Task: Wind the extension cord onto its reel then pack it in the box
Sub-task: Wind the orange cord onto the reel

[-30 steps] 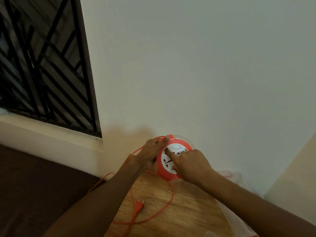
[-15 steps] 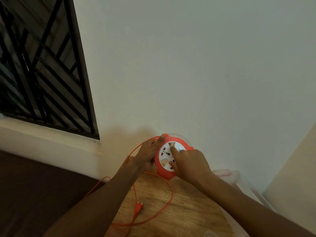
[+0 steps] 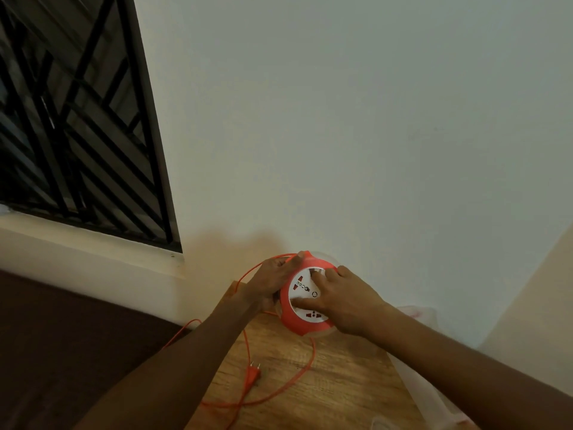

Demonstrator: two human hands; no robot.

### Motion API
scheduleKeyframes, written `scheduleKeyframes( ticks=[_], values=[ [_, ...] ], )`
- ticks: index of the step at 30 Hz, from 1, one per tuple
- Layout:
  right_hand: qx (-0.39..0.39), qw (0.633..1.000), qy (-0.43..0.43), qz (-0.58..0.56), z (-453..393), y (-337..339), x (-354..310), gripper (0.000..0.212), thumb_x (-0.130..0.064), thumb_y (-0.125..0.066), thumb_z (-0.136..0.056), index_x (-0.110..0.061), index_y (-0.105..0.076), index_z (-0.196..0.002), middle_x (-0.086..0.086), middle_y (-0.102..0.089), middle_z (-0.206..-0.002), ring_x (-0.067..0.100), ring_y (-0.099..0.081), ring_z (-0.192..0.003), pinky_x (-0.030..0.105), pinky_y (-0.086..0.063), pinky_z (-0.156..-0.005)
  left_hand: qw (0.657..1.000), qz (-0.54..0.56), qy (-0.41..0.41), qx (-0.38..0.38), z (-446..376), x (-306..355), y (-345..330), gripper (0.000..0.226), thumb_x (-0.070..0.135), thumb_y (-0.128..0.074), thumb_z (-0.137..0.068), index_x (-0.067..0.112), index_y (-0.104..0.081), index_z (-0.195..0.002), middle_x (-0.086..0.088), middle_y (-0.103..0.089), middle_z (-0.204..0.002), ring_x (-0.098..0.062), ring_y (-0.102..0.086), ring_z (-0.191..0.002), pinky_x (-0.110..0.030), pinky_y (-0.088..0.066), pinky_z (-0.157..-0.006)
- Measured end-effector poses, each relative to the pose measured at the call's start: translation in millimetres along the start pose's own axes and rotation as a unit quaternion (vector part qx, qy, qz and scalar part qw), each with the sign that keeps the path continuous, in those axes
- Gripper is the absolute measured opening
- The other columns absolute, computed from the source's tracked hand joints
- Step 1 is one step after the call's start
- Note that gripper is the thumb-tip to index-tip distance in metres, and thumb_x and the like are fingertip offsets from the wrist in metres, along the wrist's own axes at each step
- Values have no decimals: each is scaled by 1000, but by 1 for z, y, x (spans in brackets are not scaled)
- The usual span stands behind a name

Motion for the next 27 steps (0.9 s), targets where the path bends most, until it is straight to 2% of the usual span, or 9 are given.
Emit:
scheduleKeyframes(
  ticks=[5, 14, 16, 20, 21, 22, 23, 25, 27],
  values=[
    [-28, 999, -26, 33, -8, -3, -6, 76, -37, -68, -90, -33, -25, -152, 16, -46, -143, 40, -43, -129, 49, -32, -110, 1000, -21, 0, -11, 2, -7, -5, 55, 58, -66, -88, 13, -74, -118, -14, -80, -109, -41, -77, -97, -58, -62, -90],
    [14, 986, -150, -75, -5, -3, 8, 69, -51, -53, -95, -32, -22, -153, 8, -51, -145, 33, -51, -127, 45, -31, -111, 999, 17, -13, 39, 2, 2, -3, 44, 53, -64, -91, 17, -75, -112, -11, -82, -103, -35, -80, -90, -48, -66, -80],
    [62, 940, -249, -225, -1, -4, 17, 65, -54, -52, -93, -35, -30, -151, 2, -55, -142, 27, -54, -125, 42, -37, -106, 997, 31, -22, 60, 0, 4, -2, 42, 52, -66, -90, 15, -77, -106, -12, -82, -100, -34, -80, -87, -47, -66, -77],
    [92, 731, -371, -566, 0, -21, 14, 73, -33, -69, -90, -27, -32, -152, 3, -44, -151, 25, -48, -131, 38, -46, -102, 993, 39, -25, 108, -3, 4, 4, 39, 48, -66, -96, 13, -77, -109, -9, -83, -97, -30, -80, -82, -40, -66, -67],
    [78, 700, -372, -604, -2, -22, 9, 78, -30, -70, -89, -25, -27, -154, 4, -41, -153, 26, -46, -133, 38, -45, -103, 993, 39, -25, 110, -4, 3, 4, 41, 48, -67, -95, 11, -77, -112, -11, -83, -98, -31, -80, -83, -41, -66, -67],
    [60, 703, -366, -607, -3, -23, 5, 83, -30, -71, -89, -23, -21, -155, 5, -40, -153, 26, -46, -133, 38, -45, -103, 993, 40, -24, 109, -4, 2, 5, 43, 48, -67, -95, 10, -76, -113, -12, -82, -100, -32, -80, -85, -43, -66, -69],
    [39, 741, -355, -568, -3, -23, 3, 86, -34, -69, -89, -22, -16, -156, 5, -42, -151, 26, -49, -131, 38, -46, -101, 993, 44, -24, 109, -4, 0, 5, 43, 47, -67, -96, 10, -76, -114, -13, -82, -101, -33, -80, -85, -44, -66, -70],
    [20, 871, -328, -366, 1, -14, 6, 82, -43, -63, -91, -22, -17, -155, 7, -55, -141, 26, -59, -119, 39, -50, -96, 992, 53, -19, 110, -3, -2, 6, 41, 47, -66, -96, 11, -75, -114, -12, -82, -101, -32, -80, -84, -42, -66, -69],
    [56, 947, -260, -182, 4, -1, 8, 67, -39, -62, -92, -19, -33, -149, 10, -63, -130, 30, -63, -111, 41, -50, -94, 993, 46, -15, 106, -3, -5, 7, 40, 47, -65, -97, 13, -75, -115, -9, -83, -101, -31, -80, -83, -42, -67, -68]
  ],
)
Point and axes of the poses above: each hand's wrist, its own z-axis away from the middle knuckle, its own y-axis out of the back of the hand, x = y × z, the point moved 6 cm from there along -z, towards the middle knuckle
